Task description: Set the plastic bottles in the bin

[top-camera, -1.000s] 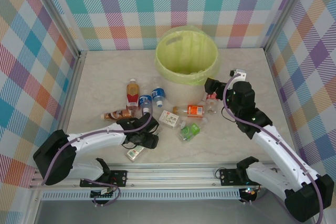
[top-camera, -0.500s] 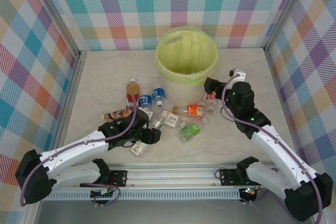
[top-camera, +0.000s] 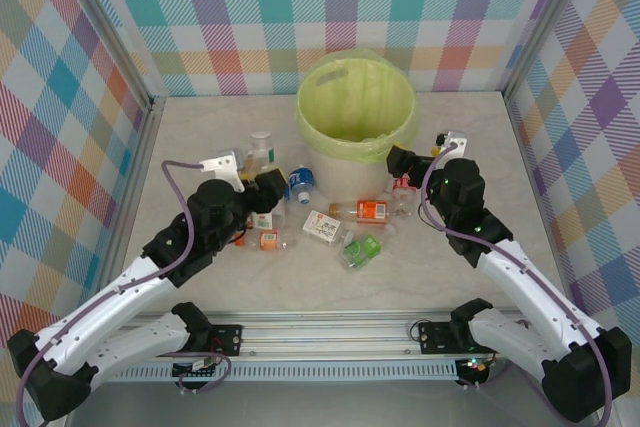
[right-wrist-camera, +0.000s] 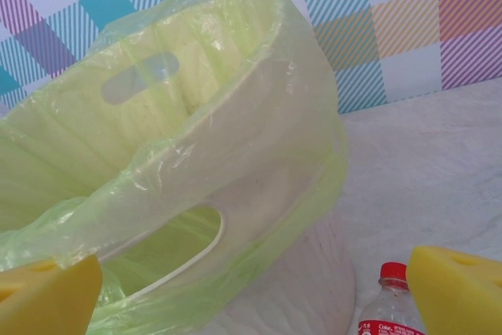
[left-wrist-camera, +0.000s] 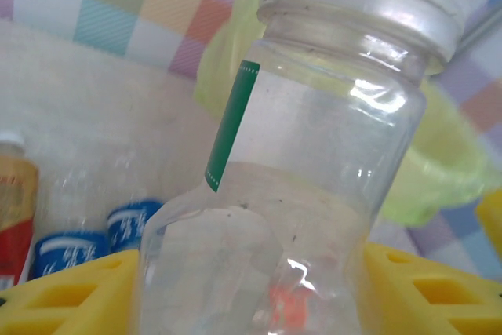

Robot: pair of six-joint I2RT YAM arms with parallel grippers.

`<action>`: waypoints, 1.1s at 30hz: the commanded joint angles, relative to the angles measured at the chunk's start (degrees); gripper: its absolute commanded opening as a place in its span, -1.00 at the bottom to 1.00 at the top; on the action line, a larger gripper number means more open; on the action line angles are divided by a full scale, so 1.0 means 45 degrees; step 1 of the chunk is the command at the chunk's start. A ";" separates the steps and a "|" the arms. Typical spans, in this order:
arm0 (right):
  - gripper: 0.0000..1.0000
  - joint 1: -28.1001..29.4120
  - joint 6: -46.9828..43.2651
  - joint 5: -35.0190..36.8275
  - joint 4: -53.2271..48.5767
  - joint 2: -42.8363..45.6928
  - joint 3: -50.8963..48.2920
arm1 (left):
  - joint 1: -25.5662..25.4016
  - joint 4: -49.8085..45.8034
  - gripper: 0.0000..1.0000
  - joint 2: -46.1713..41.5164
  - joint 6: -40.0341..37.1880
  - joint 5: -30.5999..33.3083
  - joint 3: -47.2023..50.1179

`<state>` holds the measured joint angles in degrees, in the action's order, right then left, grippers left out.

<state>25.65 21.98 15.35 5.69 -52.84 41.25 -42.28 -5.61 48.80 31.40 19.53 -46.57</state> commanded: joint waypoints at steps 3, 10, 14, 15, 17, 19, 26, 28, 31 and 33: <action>0.99 0.0045 -0.0786 -0.0702 0.0565 -0.0086 0.0714 | 0.0253 0.5006 -0.18 0.1277 -0.0704 0.1181 -0.0780; 0.99 0.0042 -0.0997 -0.0717 0.0192 0.0500 0.0709 | 0.1282 0.6710 -0.17 0.4178 -0.2758 -0.1083 -0.3469; 1.00 0.0048 -0.1047 -0.0696 -0.0206 0.0915 0.0637 | 0.1300 0.6992 -0.17 0.6005 -0.4544 -0.2181 -0.5475; 0.99 0.0042 -0.1060 -0.0716 -0.0280 0.0973 0.0621 | 0.1310 0.7024 -0.17 0.6350 -0.4771 -0.2389 -0.5853; 0.99 0.0042 -0.1110 -0.0774 -0.0569 0.1080 0.0692 | 0.1310 0.7072 -0.17 0.7032 -0.5311 -0.3053 -0.6742; 0.99 0.0052 -0.1069 -0.0804 -0.0925 0.1099 0.0784 | 0.1327 0.7007 -0.17 0.7592 -0.5709 -0.3532 -0.7337; 0.99 0.0038 -0.0564 -0.0533 -0.2507 0.1274 0.1091 | 0.1330 0.5703 -0.15 0.8867 -0.6748 -0.3987 -0.8872; 0.99 0.0042 -0.0580 -0.0458 -0.2068 0.1616 0.0552 | 0.1330 0.5396 -0.15 0.9332 -0.6954 -0.4148 -0.9275; 0.99 0.0045 -0.0320 -0.0226 -0.2140 0.1956 0.0212 | 0.1329 0.4736 -0.15 1.0006 -0.6994 -0.4239 -0.9891; 0.99 0.0045 -0.0217 0.0017 -0.2684 0.1950 0.0357 | 0.1330 0.4518 -0.15 1.0367 -0.6963 -0.4318 -1.0080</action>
<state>25.65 19.53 13.47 -4.25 -44.69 43.00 -36.62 17.04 93.58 1.83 1.89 -89.52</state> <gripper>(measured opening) 0.996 0.623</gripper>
